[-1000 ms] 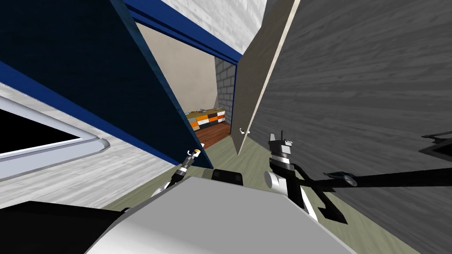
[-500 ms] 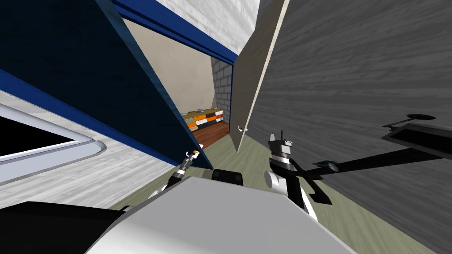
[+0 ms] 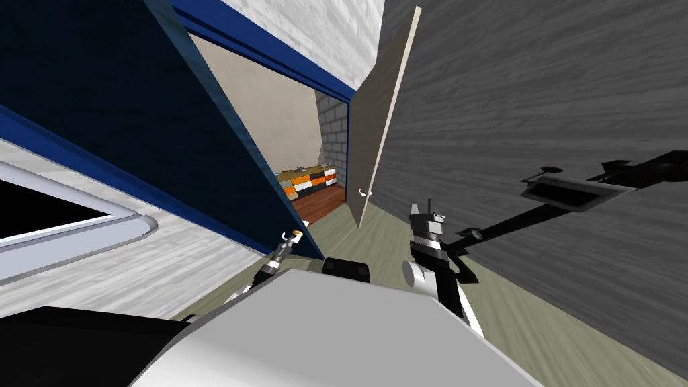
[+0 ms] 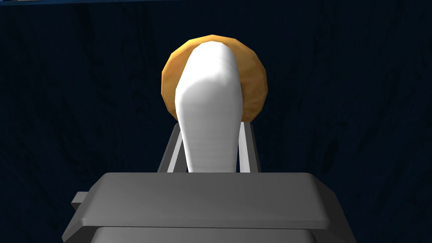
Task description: Pull the door open
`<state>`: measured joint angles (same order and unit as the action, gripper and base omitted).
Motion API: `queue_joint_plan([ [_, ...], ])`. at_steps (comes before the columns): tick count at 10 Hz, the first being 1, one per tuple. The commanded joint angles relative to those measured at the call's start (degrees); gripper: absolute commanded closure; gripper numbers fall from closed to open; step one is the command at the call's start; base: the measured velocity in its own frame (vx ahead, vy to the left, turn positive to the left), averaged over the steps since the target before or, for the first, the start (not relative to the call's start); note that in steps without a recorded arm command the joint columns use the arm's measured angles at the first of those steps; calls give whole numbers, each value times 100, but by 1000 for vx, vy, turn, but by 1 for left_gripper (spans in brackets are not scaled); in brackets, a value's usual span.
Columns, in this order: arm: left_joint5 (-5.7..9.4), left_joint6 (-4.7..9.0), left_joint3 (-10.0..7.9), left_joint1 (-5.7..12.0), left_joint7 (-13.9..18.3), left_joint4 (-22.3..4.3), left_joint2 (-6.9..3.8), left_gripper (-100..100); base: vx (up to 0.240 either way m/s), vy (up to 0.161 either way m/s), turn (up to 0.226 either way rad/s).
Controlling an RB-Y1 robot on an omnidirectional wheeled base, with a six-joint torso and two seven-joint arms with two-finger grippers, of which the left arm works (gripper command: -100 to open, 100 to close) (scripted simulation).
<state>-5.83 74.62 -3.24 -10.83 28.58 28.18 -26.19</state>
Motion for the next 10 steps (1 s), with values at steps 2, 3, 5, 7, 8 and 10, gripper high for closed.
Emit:
queue_joint_plan([
  [2, -14, 114, -15, -45, 21, -68, -34, 100, -183, 51, -123],
  [3, -23, 172, -19, -62, 29, -105, -48, 100, -167, 71, -165],
  [5, -37, 272, -26, -90, 43, -169, -71, 100, -193, 71, -162],
  [7, -42, 309, -29, -101, 48, -193, -79, 100, -157, 32, -66],
  [8, -62, 267, 3, -107, 48, -144, -40, 100, -43, -3, 5],
  [10, -25, 154, 98, -11, 19, -132, -27, 100, -152, 24, -77],
])
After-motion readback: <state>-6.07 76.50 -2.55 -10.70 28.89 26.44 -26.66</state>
